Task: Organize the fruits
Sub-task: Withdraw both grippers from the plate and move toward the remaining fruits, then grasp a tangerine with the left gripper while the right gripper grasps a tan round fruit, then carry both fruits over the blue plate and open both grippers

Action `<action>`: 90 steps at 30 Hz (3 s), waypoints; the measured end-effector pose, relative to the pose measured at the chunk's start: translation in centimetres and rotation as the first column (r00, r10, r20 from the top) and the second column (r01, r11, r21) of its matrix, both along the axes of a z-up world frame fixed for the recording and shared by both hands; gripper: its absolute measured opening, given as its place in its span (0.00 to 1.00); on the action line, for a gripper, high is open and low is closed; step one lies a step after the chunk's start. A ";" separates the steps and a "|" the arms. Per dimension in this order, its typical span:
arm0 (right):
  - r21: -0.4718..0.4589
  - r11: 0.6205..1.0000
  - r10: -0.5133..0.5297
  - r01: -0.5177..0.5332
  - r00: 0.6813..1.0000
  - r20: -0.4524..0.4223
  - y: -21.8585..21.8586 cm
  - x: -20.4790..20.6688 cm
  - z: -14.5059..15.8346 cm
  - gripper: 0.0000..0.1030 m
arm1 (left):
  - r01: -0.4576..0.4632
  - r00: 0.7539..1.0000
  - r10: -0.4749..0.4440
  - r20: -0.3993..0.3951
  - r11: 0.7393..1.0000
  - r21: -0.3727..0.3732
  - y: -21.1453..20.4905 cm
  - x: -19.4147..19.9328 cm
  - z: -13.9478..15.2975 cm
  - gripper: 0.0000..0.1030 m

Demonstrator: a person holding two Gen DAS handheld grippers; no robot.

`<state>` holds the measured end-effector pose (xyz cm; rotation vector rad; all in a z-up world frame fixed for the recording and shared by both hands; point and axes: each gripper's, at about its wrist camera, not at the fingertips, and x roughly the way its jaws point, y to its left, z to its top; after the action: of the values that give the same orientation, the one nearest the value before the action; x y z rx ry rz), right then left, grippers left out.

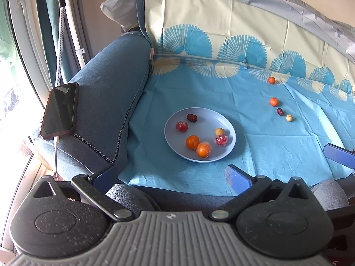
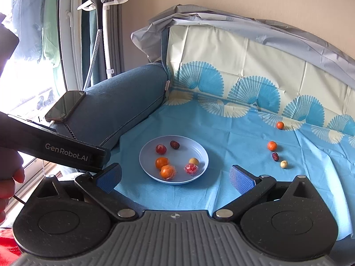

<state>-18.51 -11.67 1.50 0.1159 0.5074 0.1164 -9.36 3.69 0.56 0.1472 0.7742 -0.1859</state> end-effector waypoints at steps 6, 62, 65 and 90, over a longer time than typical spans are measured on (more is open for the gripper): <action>0.010 1.000 -0.004 0.004 1.000 -0.014 -0.2 0.5 -0.5 0.99 | 0.005 1.000 -0.005 -0.012 1.000 0.022 -0.6 0.7 -0.2 1.00; 0.091 0.680 -0.701 0.728 0.681 -0.213 -29.8 25.7 -25.5 0.21 | 0.422 0.896 -0.399 -0.197 0.901 0.098 -43.6 33.7 -16.9 0.36; 0.090 0.656 -0.727 0.749 0.660 -0.190 -29.8 25.4 -25.4 0.21 | 0.393 0.908 -0.366 -0.203 0.913 0.113 -40.4 31.9 -15.0 0.36; -0.051 0.981 -0.183 0.189 0.977 0.111 -11.0 5.0 -1.7 0.21 | 0.152 0.988 -0.150 -0.041 0.988 0.038 -8.9 6.9 2.2 0.36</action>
<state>-13.52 -22.66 -0.19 0.0957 0.3916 -0.0762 -2.44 -5.23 2.72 0.2426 0.8056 -0.3175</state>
